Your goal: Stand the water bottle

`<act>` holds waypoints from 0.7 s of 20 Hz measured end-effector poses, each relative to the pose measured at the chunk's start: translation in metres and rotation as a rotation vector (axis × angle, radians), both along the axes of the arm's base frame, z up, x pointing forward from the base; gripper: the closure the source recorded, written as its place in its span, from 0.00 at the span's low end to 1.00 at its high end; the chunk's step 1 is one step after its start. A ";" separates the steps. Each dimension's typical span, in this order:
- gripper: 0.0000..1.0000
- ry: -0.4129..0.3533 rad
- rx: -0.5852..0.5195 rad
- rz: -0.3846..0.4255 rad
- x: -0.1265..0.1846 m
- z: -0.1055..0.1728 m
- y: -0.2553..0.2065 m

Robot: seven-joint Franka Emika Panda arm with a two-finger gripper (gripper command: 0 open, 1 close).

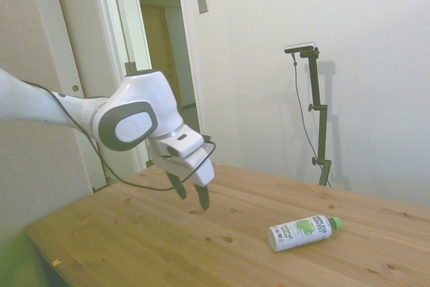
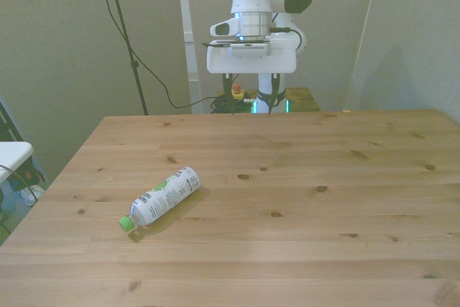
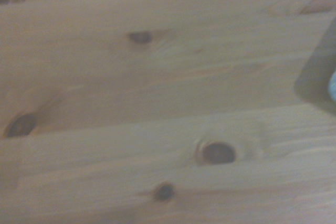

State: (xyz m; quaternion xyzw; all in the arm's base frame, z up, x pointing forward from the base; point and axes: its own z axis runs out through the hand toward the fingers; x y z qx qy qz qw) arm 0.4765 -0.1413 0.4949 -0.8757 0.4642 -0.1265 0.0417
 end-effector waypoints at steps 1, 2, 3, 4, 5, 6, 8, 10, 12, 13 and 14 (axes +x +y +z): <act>0.00 -0.005 -0.003 -0.014 0.007 0.005 -0.016; 0.00 -0.012 -0.007 -0.030 0.014 0.010 -0.032; 0.00 -0.016 -0.010 -0.046 0.020 0.014 -0.049; 0.00 -0.020 -0.014 -0.059 0.028 0.018 -0.066; 0.00 -0.023 -0.018 -0.073 0.036 0.020 -0.081; 0.00 -0.027 -0.020 -0.085 0.045 0.021 -0.094; 0.00 -0.034 -0.024 -0.107 0.066 0.021 -0.112; 0.00 -0.035 -0.030 -0.130 0.087 0.016 -0.130; 0.00 -0.033 -0.025 -0.159 0.104 0.008 -0.149; 0.00 -0.034 -0.020 -0.179 0.111 0.005 -0.161; 0.00 -0.037 -0.013 -0.196 0.118 0.002 -0.172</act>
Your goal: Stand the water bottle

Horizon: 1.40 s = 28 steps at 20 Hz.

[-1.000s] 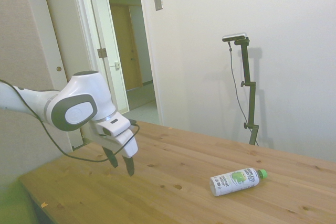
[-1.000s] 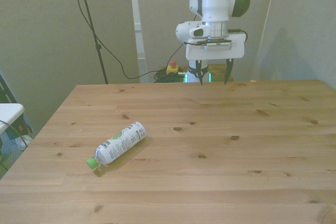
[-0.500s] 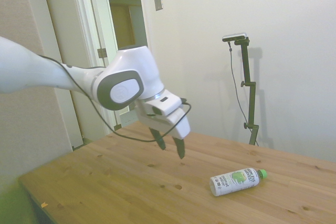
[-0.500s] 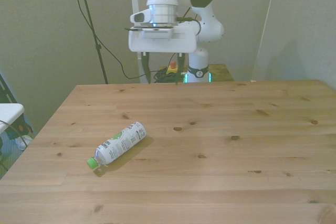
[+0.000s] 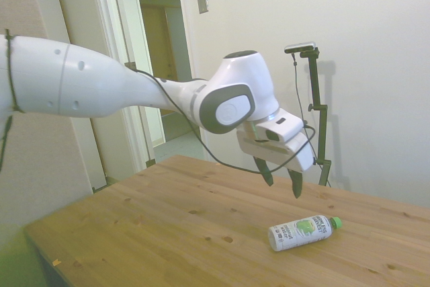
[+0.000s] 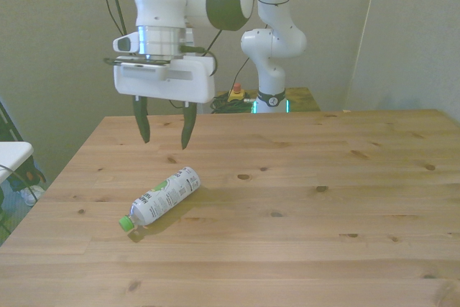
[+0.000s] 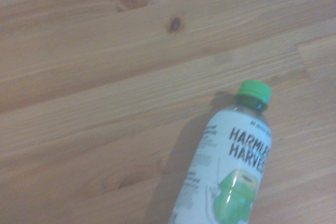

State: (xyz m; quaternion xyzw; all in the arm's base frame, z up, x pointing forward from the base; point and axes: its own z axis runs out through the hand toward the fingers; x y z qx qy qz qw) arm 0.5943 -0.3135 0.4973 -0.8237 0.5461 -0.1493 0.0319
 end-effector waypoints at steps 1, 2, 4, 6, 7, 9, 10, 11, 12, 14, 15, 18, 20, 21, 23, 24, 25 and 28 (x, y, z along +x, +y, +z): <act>0.00 -0.001 -0.006 -0.017 0.016 -0.004 -0.018; 0.00 -0.002 -0.006 -0.015 0.018 -0.001 -0.017; 0.00 -0.012 -0.013 -0.012 0.021 0.000 -0.017; 0.00 -0.020 -0.008 -0.018 0.026 -0.005 -0.019; 0.00 -0.032 -0.002 -0.028 0.029 -0.008 -0.023; 0.00 -0.046 0.004 -0.054 0.035 -0.017 -0.036; 0.00 -0.050 0.008 -0.069 0.038 -0.023 -0.043; 0.00 -0.051 0.011 -0.086 0.042 -0.029 -0.049; 0.00 -0.052 0.013 -0.102 0.045 -0.036 -0.054; 0.00 -0.052 0.017 -0.131 0.054 -0.048 -0.061; 0.00 -0.053 0.016 -0.145 0.058 -0.053 -0.064; 0.00 -0.052 0.016 -0.177 0.073 -0.071 -0.069; 0.00 -0.049 0.017 -0.192 0.082 -0.085 -0.071; 0.00 -0.047 0.017 -0.195 0.086 -0.092 -0.071; 0.00 -0.043 0.019 -0.199 0.092 -0.101 -0.072; 0.00 -0.041 0.020 -0.200 0.093 -0.104 -0.072; 0.00 -0.039 0.020 -0.201 0.094 -0.107 -0.072; 0.00 -0.032 0.023 -0.198 0.096 -0.113 -0.071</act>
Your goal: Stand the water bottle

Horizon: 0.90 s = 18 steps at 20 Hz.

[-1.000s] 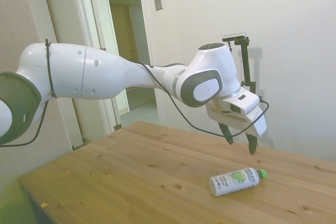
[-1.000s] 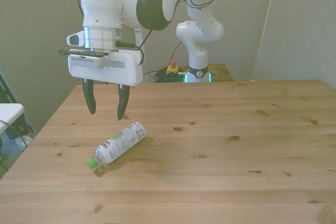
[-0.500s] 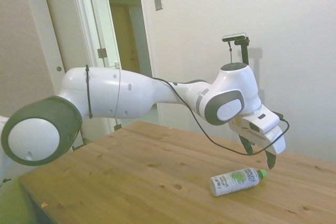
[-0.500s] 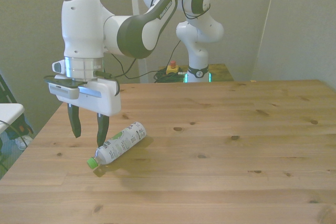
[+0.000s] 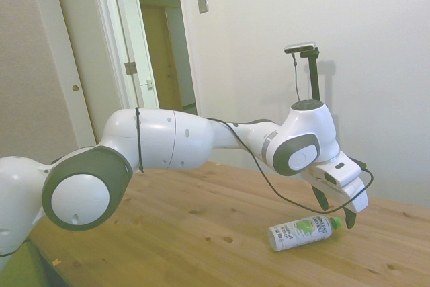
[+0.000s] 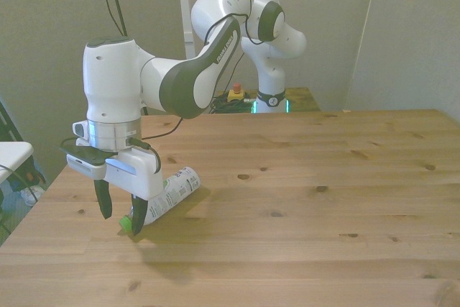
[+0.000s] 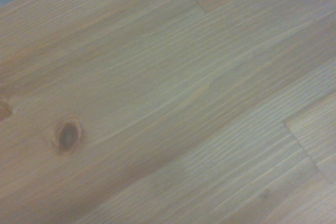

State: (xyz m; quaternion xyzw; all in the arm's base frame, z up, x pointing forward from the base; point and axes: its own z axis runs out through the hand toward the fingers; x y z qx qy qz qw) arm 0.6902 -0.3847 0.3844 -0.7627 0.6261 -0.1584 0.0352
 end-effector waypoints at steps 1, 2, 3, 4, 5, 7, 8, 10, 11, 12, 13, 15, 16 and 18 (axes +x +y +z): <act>0.00 0.002 0.002 0.001 0.000 -0.001 0.001; 0.00 0.003 0.004 0.003 0.001 -0.003 0.002; 0.00 0.005 0.006 0.004 0.002 -0.005 0.003; 0.00 0.006 0.008 0.005 0.002 -0.006 0.004; 0.00 0.008 0.009 0.006 0.002 -0.007 0.004; 0.00 0.014 0.014 0.007 0.002 -0.011 0.005; 0.00 0.017 0.015 0.007 0.002 -0.013 0.005; 1.00 0.021 0.019 0.008 0.003 -0.017 0.006; 1.00 0.023 0.021 0.008 0.002 -0.019 0.006; 1.00 0.025 0.023 0.009 0.002 -0.020 0.007; 1.00 0.026 0.024 0.009 0.002 -0.021 0.007; 1.00 0.029 0.027 0.009 0.002 -0.023 0.008; 1.00 0.031 0.029 0.010 0.002 -0.024 0.008; 1.00 0.033 0.031 0.010 0.002 -0.025 0.008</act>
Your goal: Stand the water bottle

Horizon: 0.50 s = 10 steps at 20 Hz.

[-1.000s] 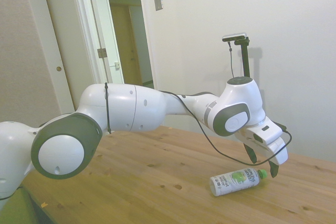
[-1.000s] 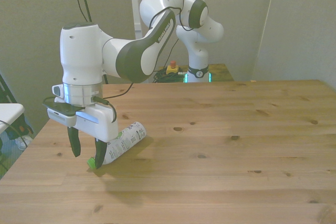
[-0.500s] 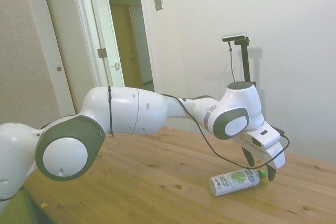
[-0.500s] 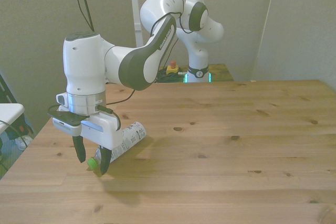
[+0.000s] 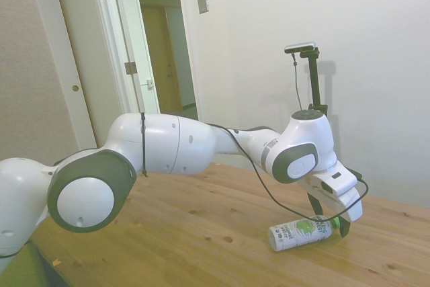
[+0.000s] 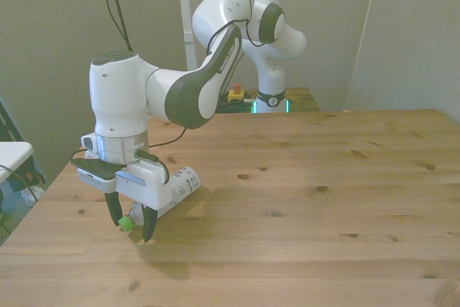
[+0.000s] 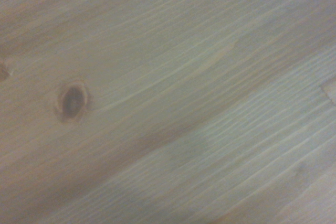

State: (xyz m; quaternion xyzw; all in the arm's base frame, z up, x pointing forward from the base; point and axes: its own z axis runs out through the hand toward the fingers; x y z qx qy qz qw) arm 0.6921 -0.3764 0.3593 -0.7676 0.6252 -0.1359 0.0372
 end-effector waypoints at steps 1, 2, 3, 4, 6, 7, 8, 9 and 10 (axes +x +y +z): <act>1.00 0.001 0.001 0.000 0.000 -0.001 0.000; 1.00 0.002 0.002 0.000 0.000 -0.001 0.000; 1.00 0.003 0.002 0.000 0.000 -0.001 0.000; 1.00 0.004 0.003 0.001 0.000 -0.002 0.001; 1.00 0.006 0.007 0.002 0.000 -0.002 0.002; 1.00 0.007 0.008 0.003 0.000 -0.003 0.002; 1.00 0.008 0.009 0.003 0.000 -0.003 0.003; 1.00 0.009 0.010 0.004 0.000 -0.003 0.003; 1.00 0.011 0.011 0.004 0.000 -0.004 0.003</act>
